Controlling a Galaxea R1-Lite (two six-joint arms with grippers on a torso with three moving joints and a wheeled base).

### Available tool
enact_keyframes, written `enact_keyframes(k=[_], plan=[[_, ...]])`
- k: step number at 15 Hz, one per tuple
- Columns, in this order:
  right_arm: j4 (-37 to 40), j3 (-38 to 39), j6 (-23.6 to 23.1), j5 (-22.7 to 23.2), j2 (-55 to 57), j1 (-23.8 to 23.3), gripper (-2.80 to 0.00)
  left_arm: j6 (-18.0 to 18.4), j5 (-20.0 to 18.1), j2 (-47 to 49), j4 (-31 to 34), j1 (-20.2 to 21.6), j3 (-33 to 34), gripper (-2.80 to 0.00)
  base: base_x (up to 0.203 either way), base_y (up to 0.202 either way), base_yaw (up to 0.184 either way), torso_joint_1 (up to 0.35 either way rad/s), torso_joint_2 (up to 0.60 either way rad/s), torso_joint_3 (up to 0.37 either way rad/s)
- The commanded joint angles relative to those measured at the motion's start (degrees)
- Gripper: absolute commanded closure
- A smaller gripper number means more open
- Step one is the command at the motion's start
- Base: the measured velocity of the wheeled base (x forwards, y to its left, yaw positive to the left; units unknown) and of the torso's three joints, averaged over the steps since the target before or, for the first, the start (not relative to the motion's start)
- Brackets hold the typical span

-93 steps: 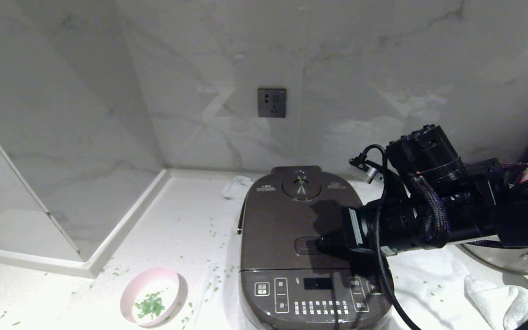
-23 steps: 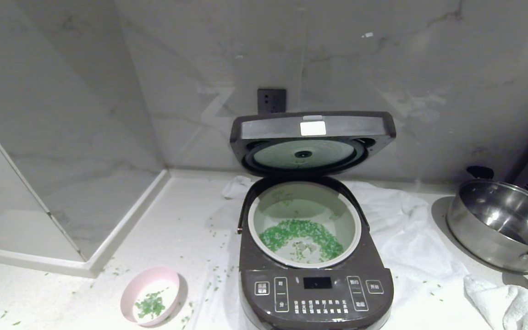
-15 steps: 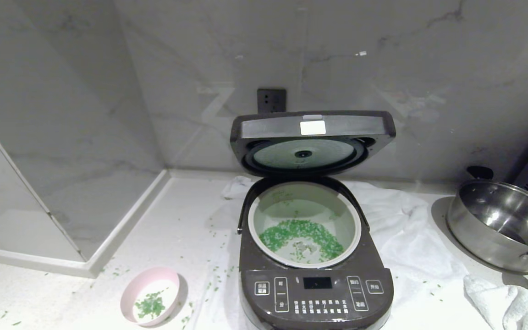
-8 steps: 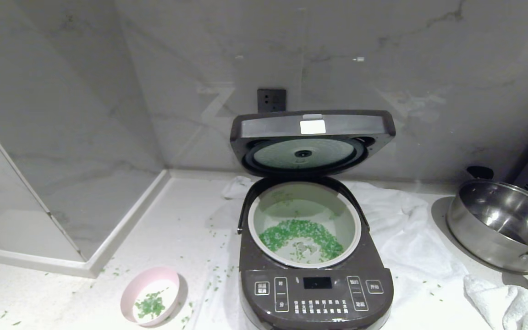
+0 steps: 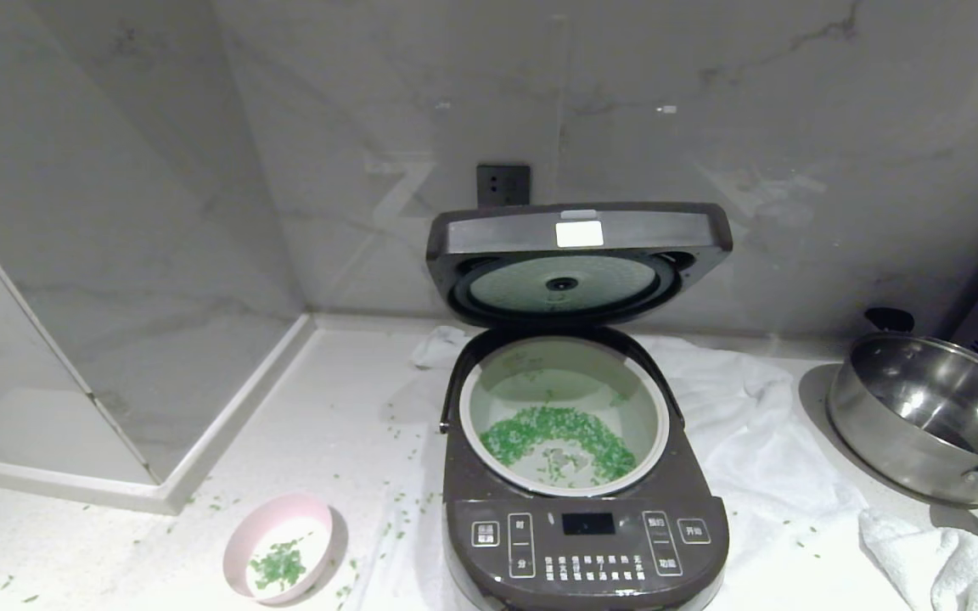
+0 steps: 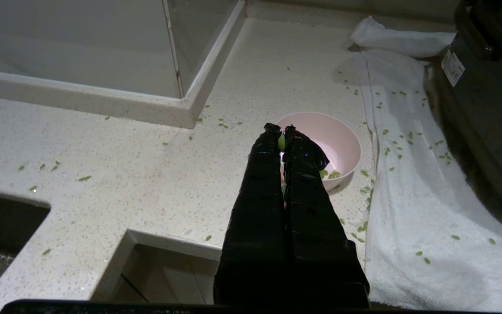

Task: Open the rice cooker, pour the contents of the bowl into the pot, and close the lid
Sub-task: Turn on the tap

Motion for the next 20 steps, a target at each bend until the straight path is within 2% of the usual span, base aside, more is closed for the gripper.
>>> enact_keyframes(k=[1, 6, 20], plan=[[0.02, 0.02, 0.07, -0.01, -0.02, 0.01, 0.0, -0.03, 0.02, -0.1, 0.03, 0.11, 0.01, 0.0, 0.0, 0.0, 0.0, 0.0, 0.0, 0.0], [-0.26, 0.11, 1.39, -0.62, -0.02, 0.09, 0.0, -0.03, 0.02, -0.1, 0.03, -0.16, 0.01, 0.0, 0.0, 0.0, 0.0, 0.0, 0.0, 0.0], [-0.6, 0.19, 1.39, -0.62, -0.02, 0.1, 0.0, -0.03, 0.02, -0.03, 0.03, -0.07, 0.01, 0.0, 0.0, 0.0, 0.0, 0.0, 0.0, 0.0]])
